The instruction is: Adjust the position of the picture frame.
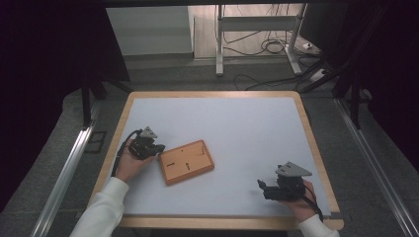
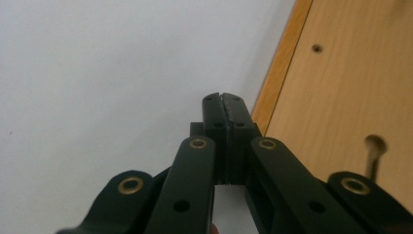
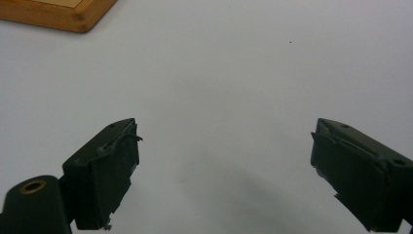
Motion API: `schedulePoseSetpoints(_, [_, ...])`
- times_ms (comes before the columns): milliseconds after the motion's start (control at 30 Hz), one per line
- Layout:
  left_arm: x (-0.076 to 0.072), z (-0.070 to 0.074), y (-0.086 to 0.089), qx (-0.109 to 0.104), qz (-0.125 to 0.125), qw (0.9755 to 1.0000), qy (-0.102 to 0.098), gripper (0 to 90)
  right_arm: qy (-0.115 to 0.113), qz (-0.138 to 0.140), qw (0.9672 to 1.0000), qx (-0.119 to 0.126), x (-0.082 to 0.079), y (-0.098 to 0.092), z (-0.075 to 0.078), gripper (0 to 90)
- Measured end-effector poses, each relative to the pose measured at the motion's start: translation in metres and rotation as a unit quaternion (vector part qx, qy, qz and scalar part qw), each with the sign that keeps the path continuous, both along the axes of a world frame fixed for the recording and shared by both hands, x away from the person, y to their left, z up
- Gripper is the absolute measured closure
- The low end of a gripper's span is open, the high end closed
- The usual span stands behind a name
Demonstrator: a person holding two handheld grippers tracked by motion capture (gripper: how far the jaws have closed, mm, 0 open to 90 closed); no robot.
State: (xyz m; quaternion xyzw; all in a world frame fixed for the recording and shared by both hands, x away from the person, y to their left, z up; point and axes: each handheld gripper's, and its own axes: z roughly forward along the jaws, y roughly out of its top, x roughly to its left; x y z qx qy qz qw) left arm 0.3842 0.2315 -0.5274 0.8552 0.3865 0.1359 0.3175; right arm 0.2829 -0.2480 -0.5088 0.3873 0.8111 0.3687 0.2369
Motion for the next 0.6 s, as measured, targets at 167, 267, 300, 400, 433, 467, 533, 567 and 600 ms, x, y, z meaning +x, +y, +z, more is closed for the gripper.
schedulePoseSetpoints(167, [-0.001,-0.001,0.0,0.0,0.001,1.0,0.0,90.0,0.001,-0.002,1.0,-0.003,0.0,0.0,-0.001,10.4])
schedulePoseSetpoints(267, [-0.001,-0.001,0.0,-0.003,-0.005,1.0,0.002,90.0,0.002,-0.002,1.0,-0.002,0.001,0.0,-0.001,10.3])
schedulePoseSetpoints(300, [-0.001,-0.002,-0.001,-0.003,-0.008,1.0,0.002,90.0,0.003,-0.002,1.0,-0.002,0.001,0.0,-0.001,10.3])
schedulePoseSetpoints(400, [-0.005,-0.004,-0.003,0.001,-0.017,0.9998,0.005,90.0,0.003,-0.001,1.0,-0.002,0.0,0.001,-0.001,10.3])
schedulePoseSetpoints(433, [-0.006,-0.004,-0.004,-0.002,-0.018,0.9998,0.004,90.0,0.002,-0.001,1.0,-0.002,0.0,0.001,-0.001,10.4])
schedulePoseSetpoints(467, [-0.008,-0.004,-0.005,0.0,-0.021,0.9998,0.005,90.0,0.002,-0.001,1.0,-0.002,0.0,0.0,0.0,10.3])
schedulePoseSetpoints(533, [-0.012,-0.004,-0.006,-0.002,-0.026,0.9996,0.007,90.0,0.002,-0.002,1.0,-0.001,0.001,0.0,0.0,10.3])
schedulePoseSetpoints(567, [-0.014,-0.004,-0.007,-0.003,-0.029,0.9995,0.008,90.0,0.002,-0.002,1.0,-0.001,0.001,0.0,0.0,10.4])
schedulePoseSetpoints(600, [-0.016,-0.004,-0.008,-0.004,-0.031,0.9995,0.01,90.0,0.002,-0.001,1.0,-0.001,0.001,0.0,0.0,10.3])
